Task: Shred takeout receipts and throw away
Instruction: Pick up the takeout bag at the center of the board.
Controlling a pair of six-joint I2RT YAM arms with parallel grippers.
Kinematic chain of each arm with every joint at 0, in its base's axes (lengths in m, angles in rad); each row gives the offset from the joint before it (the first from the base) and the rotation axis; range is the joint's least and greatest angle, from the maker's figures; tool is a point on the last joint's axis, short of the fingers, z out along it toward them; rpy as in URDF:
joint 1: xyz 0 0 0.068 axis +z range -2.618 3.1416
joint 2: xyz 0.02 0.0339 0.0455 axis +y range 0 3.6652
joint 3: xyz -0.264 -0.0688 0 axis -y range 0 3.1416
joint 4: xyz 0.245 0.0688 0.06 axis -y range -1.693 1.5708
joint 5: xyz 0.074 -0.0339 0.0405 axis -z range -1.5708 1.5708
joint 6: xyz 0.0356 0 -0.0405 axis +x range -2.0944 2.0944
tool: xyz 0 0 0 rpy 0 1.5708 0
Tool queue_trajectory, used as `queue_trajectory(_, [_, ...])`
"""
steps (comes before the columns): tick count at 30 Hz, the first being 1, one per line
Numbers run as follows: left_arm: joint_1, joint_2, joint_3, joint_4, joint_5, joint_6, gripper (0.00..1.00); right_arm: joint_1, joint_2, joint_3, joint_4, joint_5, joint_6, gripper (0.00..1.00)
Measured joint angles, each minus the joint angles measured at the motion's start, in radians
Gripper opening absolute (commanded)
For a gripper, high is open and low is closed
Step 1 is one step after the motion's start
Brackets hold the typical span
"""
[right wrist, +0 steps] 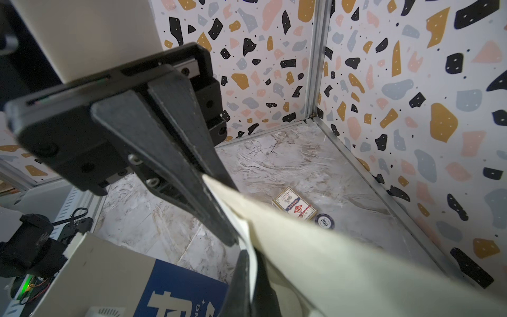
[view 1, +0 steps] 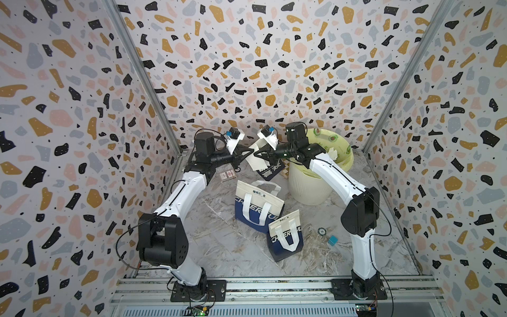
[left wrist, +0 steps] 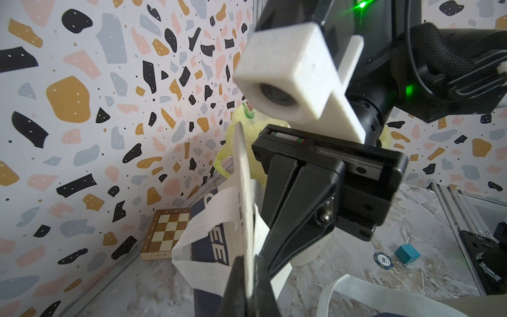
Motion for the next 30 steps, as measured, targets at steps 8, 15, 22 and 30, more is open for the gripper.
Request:
queue_trajectory(8, [-0.005,-0.073,-0.013,-0.008,-0.041,0.025,0.64,-0.009,0.021,0.002,0.015,-0.002,0.067,0.00])
queue_trajectory(15, [0.018,-0.273,-0.115,0.001,-0.136,0.077,0.64,-0.016,0.021,0.036,0.022,-0.011,0.116,0.00])
queue_trajectory(22, [0.042,-0.286,-0.233,-0.011,-0.171,0.124,0.64,-0.022,0.021,0.088,0.053,-0.031,0.155,0.00])
queue_trajectory(30, [0.042,-0.206,-0.236,-0.015,-0.224,0.193,0.65,-0.023,0.021,0.102,0.059,-0.046,0.179,0.00])
